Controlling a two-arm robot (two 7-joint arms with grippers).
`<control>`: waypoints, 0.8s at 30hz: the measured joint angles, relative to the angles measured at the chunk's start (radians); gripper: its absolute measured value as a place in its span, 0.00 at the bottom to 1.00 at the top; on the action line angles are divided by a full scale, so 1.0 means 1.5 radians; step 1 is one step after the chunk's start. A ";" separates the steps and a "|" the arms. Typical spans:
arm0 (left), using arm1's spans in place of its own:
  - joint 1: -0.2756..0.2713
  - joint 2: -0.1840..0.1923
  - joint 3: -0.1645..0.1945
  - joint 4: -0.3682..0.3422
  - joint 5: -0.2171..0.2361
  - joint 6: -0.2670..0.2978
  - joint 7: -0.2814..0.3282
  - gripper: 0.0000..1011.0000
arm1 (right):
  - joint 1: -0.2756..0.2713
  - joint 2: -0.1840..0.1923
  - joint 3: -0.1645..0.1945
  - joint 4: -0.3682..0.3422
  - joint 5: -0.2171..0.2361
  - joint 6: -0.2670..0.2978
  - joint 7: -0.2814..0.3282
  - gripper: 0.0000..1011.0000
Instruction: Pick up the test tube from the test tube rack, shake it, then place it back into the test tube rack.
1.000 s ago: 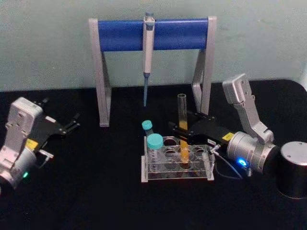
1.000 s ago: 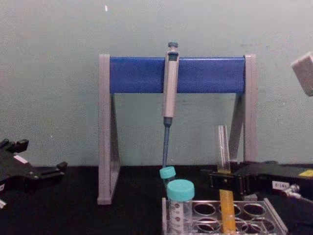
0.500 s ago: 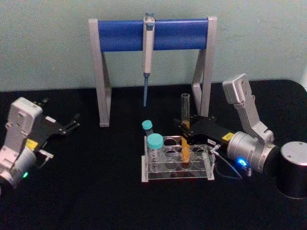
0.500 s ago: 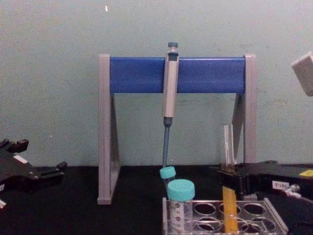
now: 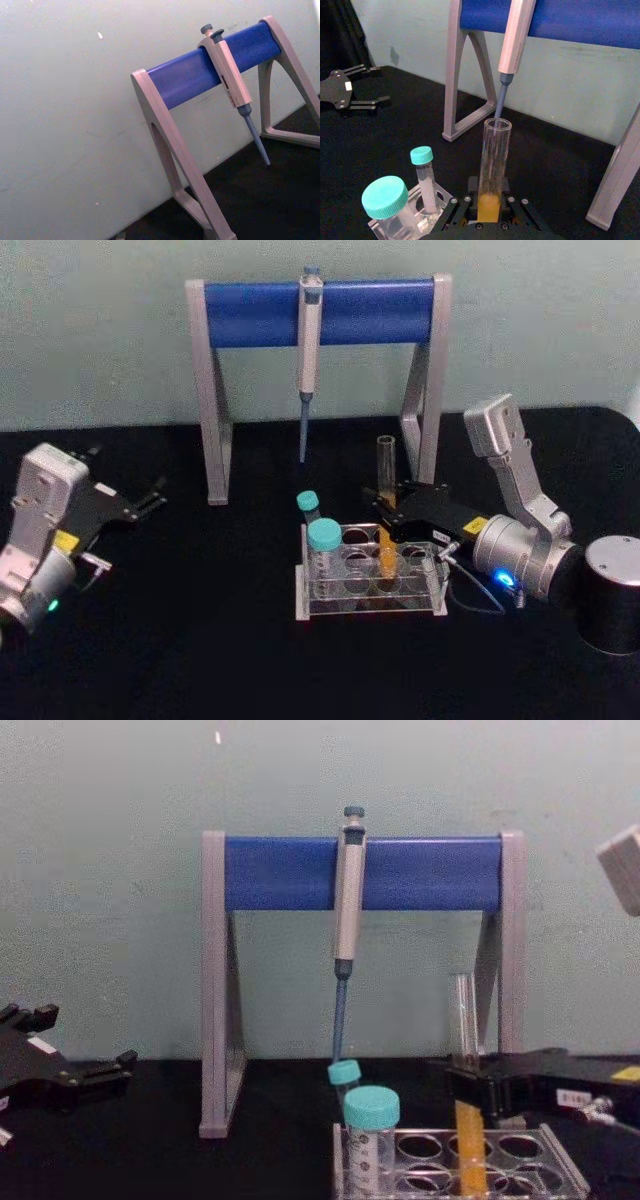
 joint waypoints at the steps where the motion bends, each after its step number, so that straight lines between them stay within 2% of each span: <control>1: 0.000 0.000 0.000 0.000 0.000 0.000 0.000 0.99 | 0.000 0.000 0.000 0.000 0.000 0.000 0.000 0.23; 11: 0.000 0.000 0.000 0.000 0.000 0.000 0.000 0.99 | -0.015 -0.001 0.004 -0.006 -0.019 -0.054 0.000 0.23; 19: 0.000 0.000 0.000 0.000 0.000 0.000 0.000 0.99 | -0.044 -0.003 0.015 -0.019 -0.021 -0.091 0.002 0.23; 24: 0.000 0.000 0.000 0.000 0.000 0.000 0.000 0.99 | -0.058 -0.004 0.020 -0.026 -0.033 -0.120 0.000 0.23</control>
